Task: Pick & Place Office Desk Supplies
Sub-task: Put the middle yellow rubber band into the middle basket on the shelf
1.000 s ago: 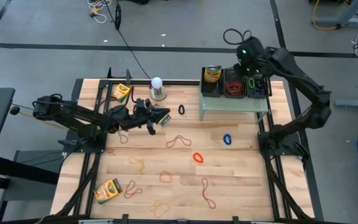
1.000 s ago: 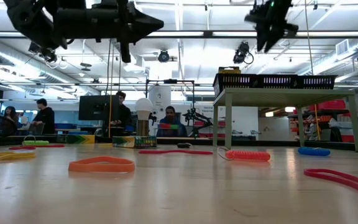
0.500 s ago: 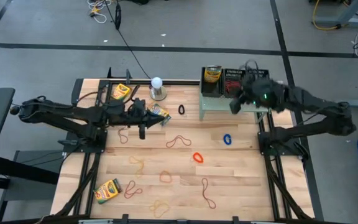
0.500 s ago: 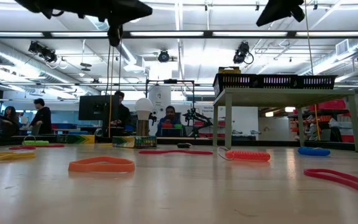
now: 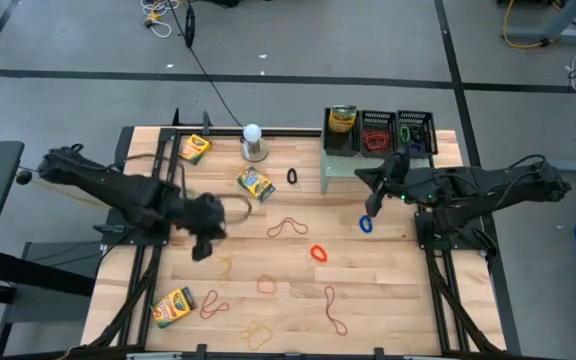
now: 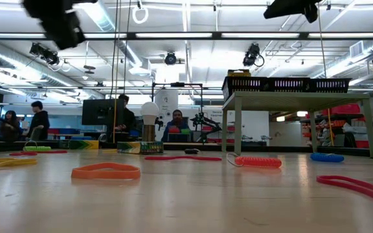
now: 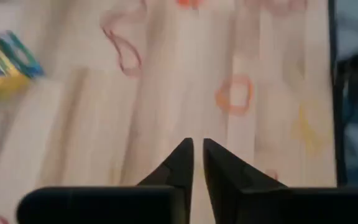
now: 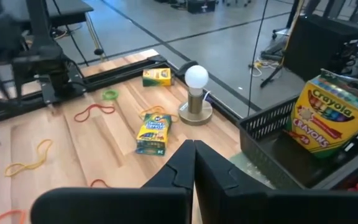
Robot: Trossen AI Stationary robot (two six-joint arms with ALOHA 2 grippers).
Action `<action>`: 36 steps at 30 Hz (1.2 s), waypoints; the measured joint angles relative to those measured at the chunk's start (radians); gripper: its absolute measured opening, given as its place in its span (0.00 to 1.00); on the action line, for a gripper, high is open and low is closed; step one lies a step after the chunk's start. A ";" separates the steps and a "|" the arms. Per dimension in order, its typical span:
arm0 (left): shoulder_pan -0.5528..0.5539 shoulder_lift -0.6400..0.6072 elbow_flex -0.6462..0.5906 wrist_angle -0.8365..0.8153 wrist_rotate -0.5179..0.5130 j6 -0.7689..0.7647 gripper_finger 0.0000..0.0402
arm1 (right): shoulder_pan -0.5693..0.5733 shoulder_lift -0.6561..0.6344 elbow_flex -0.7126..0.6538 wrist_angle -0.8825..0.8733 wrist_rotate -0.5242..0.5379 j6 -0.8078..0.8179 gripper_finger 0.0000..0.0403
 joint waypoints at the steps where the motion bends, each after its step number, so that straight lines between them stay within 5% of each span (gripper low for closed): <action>1: -0.029 0.021 0.000 -0.009 -0.010 -0.014 0.14 | 0.003 0.000 0.000 0.000 0.006 0.000 0.03; 6: -0.119 0.146 0.000 -0.023 -0.051 -0.015 0.24 | 0.004 -0.001 0.000 0.000 0.015 0.000 0.03; 15: -0.121 0.349 -0.002 0.005 -0.017 0.082 0.38 | 0.004 -0.001 0.000 0.001 0.015 0.003 0.03; 20: -0.096 0.369 -0.116 0.152 0.055 0.147 0.39 | 0.004 0.000 0.000 0.001 0.014 -0.001 0.03; 24: -0.094 0.370 -0.180 0.177 0.013 0.159 0.39 | 0.004 0.000 0.000 0.001 0.014 0.000 0.03; 36: -0.095 0.442 -0.199 0.297 0.031 0.245 0.37 | 0.004 0.000 0.000 0.004 0.021 0.003 0.03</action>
